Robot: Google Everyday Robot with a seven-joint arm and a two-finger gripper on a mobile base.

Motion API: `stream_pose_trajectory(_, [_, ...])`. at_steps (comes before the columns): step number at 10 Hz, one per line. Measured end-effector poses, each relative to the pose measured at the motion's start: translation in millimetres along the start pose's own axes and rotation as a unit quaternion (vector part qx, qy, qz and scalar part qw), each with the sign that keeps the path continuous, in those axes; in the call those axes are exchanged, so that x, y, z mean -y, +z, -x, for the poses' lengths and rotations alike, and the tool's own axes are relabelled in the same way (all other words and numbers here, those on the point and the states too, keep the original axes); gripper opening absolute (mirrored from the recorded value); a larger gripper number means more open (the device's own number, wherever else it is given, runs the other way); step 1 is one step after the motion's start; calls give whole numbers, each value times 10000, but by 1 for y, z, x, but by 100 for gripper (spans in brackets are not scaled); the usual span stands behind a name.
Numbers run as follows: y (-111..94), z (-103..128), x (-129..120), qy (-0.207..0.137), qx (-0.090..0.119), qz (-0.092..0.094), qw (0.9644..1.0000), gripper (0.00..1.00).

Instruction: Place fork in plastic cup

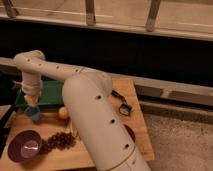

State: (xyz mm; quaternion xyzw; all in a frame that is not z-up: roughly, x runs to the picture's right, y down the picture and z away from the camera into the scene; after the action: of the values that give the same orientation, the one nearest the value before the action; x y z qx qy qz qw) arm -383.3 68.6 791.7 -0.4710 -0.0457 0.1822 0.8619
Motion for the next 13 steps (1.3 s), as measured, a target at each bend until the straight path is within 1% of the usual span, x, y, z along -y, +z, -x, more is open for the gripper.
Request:
stream_pose_trajectory(1, [3, 2, 0, -25, -16, 36, 10000, 0])
stream_pose_trajectory(5, [21, 13, -3, -181, -188, 241, 9994, 0])
stream_pose_trajectory(7, [26, 12, -3, -186, -295, 312, 9989, 0])
stream_pose_trajectory(9, [31, 11, -3, -162, -364, 322, 9987, 0])
stream_pose_trajectory(10, [31, 5, -3, -96, -420, 314, 9986, 0])
stream_pose_trajectory(13, [27, -7, 0, 54, -482, 263, 9985, 0])
